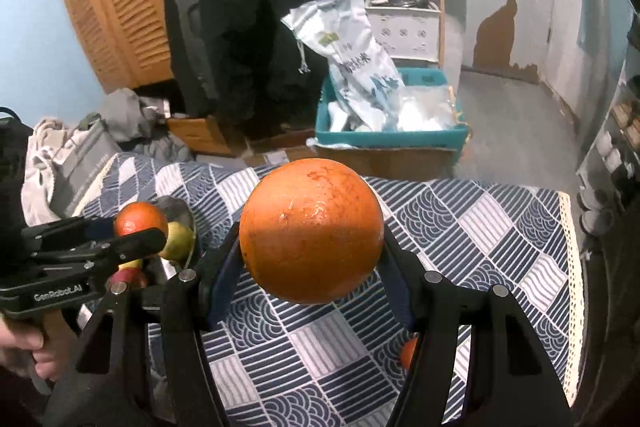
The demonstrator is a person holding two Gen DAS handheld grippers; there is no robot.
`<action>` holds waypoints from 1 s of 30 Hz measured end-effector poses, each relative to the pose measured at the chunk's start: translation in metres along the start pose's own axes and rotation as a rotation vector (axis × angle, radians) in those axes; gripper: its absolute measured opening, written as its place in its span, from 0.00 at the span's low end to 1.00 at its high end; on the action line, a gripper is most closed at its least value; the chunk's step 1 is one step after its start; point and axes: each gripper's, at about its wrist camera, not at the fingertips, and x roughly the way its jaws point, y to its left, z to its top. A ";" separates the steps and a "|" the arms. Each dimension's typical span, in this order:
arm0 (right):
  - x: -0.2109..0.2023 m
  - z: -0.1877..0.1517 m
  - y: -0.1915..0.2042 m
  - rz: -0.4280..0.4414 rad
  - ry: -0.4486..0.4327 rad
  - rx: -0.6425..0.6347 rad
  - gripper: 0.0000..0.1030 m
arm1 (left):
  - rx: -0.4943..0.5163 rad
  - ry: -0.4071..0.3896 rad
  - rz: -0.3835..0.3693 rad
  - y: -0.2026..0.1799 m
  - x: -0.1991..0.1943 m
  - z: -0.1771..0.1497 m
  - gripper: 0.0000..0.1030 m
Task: Organize fruits
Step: 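Lift both held oranges and carry them toward the glass bowl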
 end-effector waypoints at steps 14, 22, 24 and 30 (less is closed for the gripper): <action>-0.004 0.011 0.036 0.066 -0.021 -0.055 0.62 | -0.030 -0.019 0.028 0.023 -0.017 -0.001 0.46; 0.006 0.017 0.063 0.108 -0.008 -0.091 0.62 | -0.064 -0.033 0.049 0.046 -0.028 -0.005 0.46; 0.010 0.017 0.070 0.117 -0.004 -0.101 0.62 | -0.072 -0.037 0.058 0.051 -0.029 -0.005 0.46; 0.024 0.019 0.091 0.147 0.016 -0.122 0.62 | -0.107 -0.033 0.083 0.073 -0.031 -0.010 0.46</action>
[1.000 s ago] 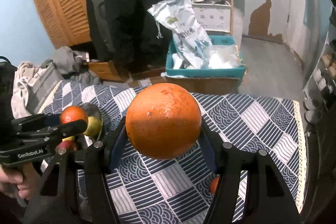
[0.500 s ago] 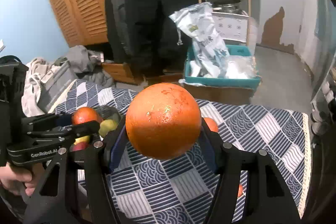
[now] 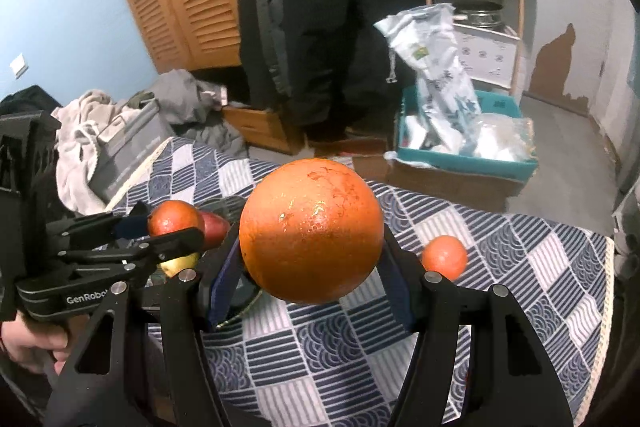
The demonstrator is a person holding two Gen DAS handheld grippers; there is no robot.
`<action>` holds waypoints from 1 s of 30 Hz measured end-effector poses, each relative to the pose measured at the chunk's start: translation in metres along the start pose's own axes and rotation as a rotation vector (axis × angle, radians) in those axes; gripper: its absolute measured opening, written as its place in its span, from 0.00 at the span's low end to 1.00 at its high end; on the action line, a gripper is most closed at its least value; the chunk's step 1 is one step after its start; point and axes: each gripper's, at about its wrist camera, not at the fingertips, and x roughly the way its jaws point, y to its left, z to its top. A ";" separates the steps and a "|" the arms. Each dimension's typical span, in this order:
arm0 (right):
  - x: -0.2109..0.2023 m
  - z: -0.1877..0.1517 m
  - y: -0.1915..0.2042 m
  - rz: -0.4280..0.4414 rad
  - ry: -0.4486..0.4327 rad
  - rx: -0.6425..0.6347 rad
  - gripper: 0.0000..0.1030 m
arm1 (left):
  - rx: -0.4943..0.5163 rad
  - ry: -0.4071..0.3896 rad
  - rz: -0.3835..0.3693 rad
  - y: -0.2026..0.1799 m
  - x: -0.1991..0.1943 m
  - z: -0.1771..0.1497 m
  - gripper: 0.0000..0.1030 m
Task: Organize fruits
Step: 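Lift both held oranges and carry them toward the glass bowl, then lower the orange into the bowl and open the left tool while the right tool lowers its orange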
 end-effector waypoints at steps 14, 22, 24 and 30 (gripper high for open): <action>0.053 0.007 0.043 0.071 0.067 -0.044 0.62 | -0.082 0.082 0.067 0.060 0.028 -0.019 0.46; 0.082 0.000 0.057 0.087 0.126 -0.053 0.62 | -0.117 0.141 0.086 0.083 0.048 -0.030 0.46; 0.088 -0.002 0.059 0.087 0.141 -0.054 0.62 | -0.122 0.156 0.091 0.086 0.053 -0.033 0.46; 0.102 -0.007 0.062 0.084 0.177 -0.062 0.62 | -0.145 0.201 0.096 0.097 0.066 -0.039 0.46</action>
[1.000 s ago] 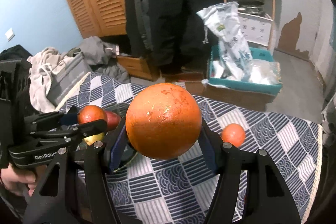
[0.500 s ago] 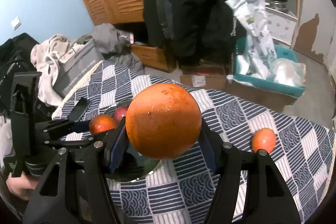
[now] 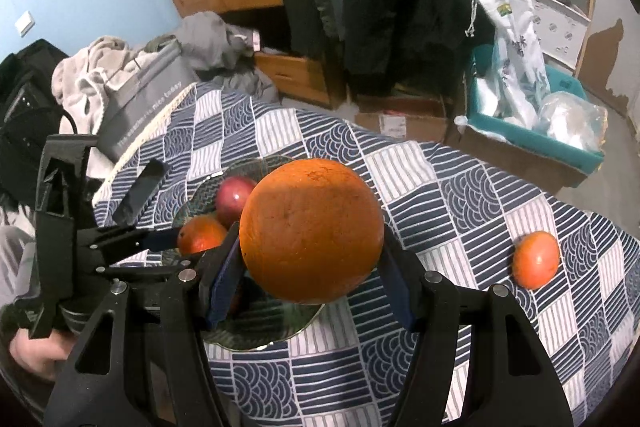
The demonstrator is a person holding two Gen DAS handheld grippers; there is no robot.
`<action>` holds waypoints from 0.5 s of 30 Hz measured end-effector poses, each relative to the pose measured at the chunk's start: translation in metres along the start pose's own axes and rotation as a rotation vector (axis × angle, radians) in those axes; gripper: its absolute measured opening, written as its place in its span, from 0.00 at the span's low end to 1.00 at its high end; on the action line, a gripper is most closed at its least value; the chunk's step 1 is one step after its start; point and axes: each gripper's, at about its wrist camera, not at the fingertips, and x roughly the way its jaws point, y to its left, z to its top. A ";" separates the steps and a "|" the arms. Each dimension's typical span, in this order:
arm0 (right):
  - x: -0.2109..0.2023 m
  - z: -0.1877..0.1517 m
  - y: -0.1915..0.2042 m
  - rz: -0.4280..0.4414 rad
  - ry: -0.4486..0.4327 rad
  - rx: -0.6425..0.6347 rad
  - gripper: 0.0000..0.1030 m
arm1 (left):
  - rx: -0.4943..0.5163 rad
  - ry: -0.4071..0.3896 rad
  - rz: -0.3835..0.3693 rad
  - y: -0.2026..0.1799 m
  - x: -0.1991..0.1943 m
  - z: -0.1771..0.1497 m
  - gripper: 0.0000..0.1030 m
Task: Organize fruits
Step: 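Lower the orange into the bowl and open the left tool while the right tool lowers its orange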
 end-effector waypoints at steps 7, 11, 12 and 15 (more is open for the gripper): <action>0.011 -0.003 0.000 0.002 0.029 0.002 0.62 | -0.041 0.017 -0.001 0.010 0.008 0.000 0.49; 0.017 -0.005 0.000 0.005 0.045 0.001 0.62 | -0.033 0.002 0.013 0.012 -0.001 -0.001 0.58; 0.019 -0.006 0.000 0.006 0.051 -0.002 0.62 | -0.029 0.000 0.016 0.012 -0.002 -0.001 0.58; 0.023 -0.009 0.001 0.008 0.066 -0.004 0.62 | -0.012 -0.006 0.034 0.014 -0.010 -0.002 0.58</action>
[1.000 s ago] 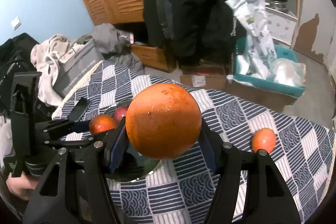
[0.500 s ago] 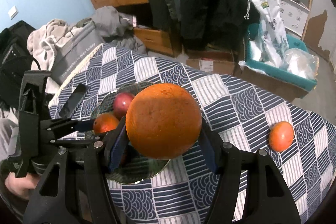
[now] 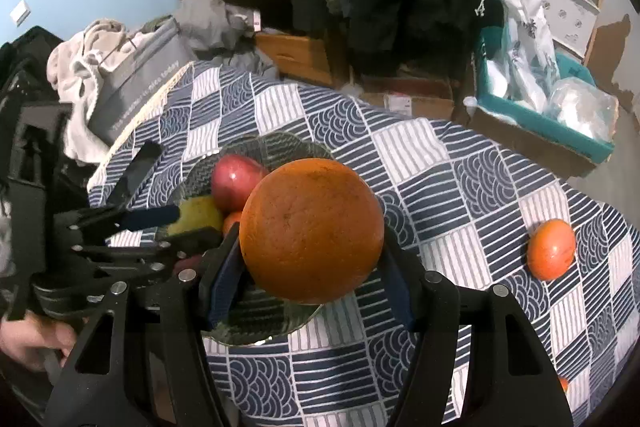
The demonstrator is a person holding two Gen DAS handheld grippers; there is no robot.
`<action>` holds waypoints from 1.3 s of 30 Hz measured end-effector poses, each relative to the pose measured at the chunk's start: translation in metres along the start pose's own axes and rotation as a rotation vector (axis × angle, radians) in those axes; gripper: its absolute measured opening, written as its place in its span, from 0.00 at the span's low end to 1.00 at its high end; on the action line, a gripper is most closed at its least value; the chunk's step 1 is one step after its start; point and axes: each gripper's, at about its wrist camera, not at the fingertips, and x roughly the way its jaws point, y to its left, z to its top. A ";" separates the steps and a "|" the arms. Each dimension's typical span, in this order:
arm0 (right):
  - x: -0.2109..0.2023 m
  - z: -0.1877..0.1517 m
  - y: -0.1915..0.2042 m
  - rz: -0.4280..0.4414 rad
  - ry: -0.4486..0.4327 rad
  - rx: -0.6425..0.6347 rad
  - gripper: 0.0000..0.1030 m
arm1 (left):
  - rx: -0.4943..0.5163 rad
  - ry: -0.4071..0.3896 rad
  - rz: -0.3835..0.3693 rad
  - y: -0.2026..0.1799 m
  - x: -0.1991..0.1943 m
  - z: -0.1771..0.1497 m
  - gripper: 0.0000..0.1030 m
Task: Organize fruits
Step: 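Lower the orange into the bowl and open the left tool while the right tool lowers its orange, then withdraw both open tools from the bowl toward the loose oranges on the cloth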
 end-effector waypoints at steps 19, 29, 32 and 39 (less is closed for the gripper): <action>0.048 -0.023 0.027 0.044 0.147 -0.040 0.62 | -0.019 0.009 0.048 0.022 -0.014 -0.015 0.59; 0.051 -0.024 0.032 0.063 0.153 -0.036 0.65 | -0.021 0.000 0.049 0.024 -0.019 -0.014 0.59; 0.040 -0.017 0.031 0.054 0.125 -0.040 0.65 | -0.021 -0.004 0.043 0.023 -0.020 -0.014 0.59; 0.013 -0.006 0.017 0.025 0.066 0.009 0.65 | -0.006 -0.020 0.026 0.014 -0.026 -0.012 0.59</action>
